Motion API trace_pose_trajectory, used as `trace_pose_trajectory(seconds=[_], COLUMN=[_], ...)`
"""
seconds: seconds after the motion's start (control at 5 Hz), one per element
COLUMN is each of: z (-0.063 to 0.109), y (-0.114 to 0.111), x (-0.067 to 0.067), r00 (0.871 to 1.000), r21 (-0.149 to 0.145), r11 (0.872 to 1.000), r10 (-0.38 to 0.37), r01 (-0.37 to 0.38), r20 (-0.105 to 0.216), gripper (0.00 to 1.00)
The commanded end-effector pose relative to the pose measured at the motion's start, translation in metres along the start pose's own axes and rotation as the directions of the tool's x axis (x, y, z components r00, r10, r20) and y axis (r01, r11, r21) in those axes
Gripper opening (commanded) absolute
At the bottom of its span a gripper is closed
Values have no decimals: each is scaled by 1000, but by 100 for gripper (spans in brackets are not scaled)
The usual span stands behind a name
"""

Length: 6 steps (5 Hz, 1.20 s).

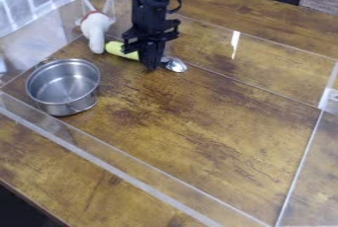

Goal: Move the green spoon to the right

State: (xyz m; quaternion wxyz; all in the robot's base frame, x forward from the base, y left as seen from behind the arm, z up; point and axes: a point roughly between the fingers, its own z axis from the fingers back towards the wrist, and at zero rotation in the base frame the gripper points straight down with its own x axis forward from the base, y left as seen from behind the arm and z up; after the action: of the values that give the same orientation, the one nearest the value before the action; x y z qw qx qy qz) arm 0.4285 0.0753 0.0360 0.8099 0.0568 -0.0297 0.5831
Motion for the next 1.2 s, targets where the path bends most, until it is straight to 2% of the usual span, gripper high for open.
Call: trace_pose_trajectory(seconds=[0.0, 0.2, 0.8, 1.0], z=[26, 26, 65, 79], y=[-1, -1, 6, 9], x=[17, 21, 26, 26], r00=[999, 999, 992, 984], r21=[-49, -40, -44, -52], r11=[998, 998, 991, 983], r10=[29, 42, 128, 177], r01=[-27, -41, -128, -177], r20=[26, 19, 3, -8], gripper=[0, 0, 0, 0])
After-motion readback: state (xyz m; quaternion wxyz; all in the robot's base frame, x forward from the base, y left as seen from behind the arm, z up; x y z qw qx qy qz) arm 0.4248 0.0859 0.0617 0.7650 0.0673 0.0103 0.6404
